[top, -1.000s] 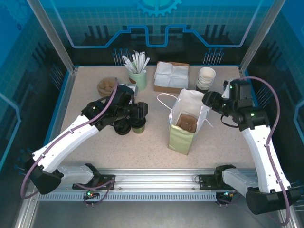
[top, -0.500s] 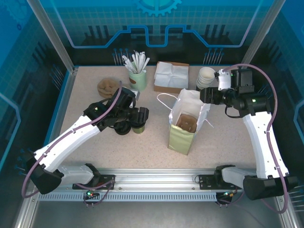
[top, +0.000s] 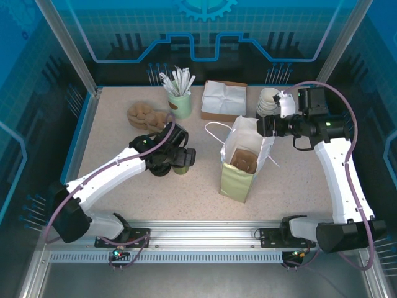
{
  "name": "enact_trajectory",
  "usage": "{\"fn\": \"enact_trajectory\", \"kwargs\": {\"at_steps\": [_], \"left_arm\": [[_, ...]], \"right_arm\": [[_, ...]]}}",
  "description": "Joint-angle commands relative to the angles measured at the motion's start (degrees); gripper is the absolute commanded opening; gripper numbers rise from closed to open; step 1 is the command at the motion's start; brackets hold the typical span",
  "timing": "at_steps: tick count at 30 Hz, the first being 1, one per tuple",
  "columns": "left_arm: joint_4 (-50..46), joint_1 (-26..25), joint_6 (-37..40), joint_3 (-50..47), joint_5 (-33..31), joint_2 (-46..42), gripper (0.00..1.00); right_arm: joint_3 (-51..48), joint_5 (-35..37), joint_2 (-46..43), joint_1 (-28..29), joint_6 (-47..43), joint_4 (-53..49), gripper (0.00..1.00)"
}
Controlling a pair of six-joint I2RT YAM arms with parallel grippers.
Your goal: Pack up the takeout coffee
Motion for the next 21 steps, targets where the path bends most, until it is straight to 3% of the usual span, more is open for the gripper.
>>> {"fn": "enact_trajectory", "kwargs": {"at_steps": [1,21], "left_arm": [[0.33,0.43,-1.27,0.31,-2.11,2.14,0.94],[2.53,0.45,-1.14,-1.53,-4.98,6.22,0.85]], "right_arm": [[2.32,-0.59,-0.12,-0.76,-1.20,-1.73,0.71],[4.53,0.14,2.38,-0.85,-1.35,-3.15,0.71]]}}
